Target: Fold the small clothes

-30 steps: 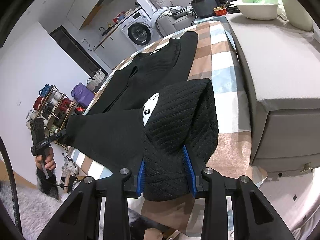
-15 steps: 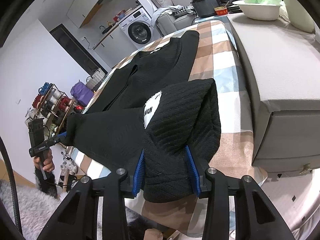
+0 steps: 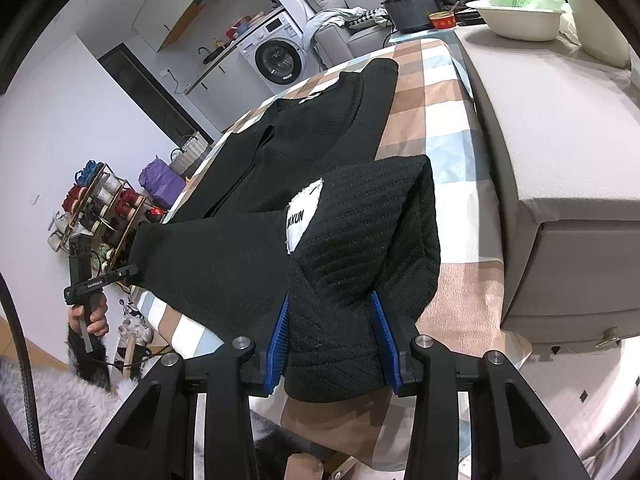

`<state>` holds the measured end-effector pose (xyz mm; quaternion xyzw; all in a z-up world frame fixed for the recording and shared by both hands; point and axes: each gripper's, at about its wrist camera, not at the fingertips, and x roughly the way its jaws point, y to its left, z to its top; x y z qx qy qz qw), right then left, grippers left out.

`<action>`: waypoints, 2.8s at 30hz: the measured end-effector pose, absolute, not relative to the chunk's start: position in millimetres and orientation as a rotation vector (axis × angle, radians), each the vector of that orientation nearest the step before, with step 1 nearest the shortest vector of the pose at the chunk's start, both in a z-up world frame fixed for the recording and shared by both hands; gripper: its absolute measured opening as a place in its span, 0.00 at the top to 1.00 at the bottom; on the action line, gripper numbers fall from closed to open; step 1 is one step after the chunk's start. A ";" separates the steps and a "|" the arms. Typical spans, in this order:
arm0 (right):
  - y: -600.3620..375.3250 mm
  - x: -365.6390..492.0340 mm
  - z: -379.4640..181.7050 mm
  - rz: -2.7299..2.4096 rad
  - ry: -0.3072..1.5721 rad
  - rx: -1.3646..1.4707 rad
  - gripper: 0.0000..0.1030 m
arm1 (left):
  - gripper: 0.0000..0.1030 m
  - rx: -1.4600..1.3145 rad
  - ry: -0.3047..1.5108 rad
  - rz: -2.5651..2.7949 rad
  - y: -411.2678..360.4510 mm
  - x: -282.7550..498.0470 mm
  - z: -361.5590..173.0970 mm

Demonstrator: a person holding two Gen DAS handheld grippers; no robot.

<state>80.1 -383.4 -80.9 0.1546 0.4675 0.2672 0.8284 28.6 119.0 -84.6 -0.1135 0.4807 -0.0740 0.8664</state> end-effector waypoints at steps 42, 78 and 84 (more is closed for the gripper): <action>-389.1 162.0 14.0 0.410 0.520 0.646 0.93 | 0.95 -0.574 0.548 -0.165 191.0 173.6 9.5; -353.1 250.6 -42.3 0.202 1.042 0.369 0.56 | 0.95 -0.634 0.813 -0.023 221.6 390.4 -86.2; -346.6 241.4 -51.3 0.268 1.029 0.383 0.62 | 0.95 -0.631 0.815 -0.016 220.8 387.7 -85.0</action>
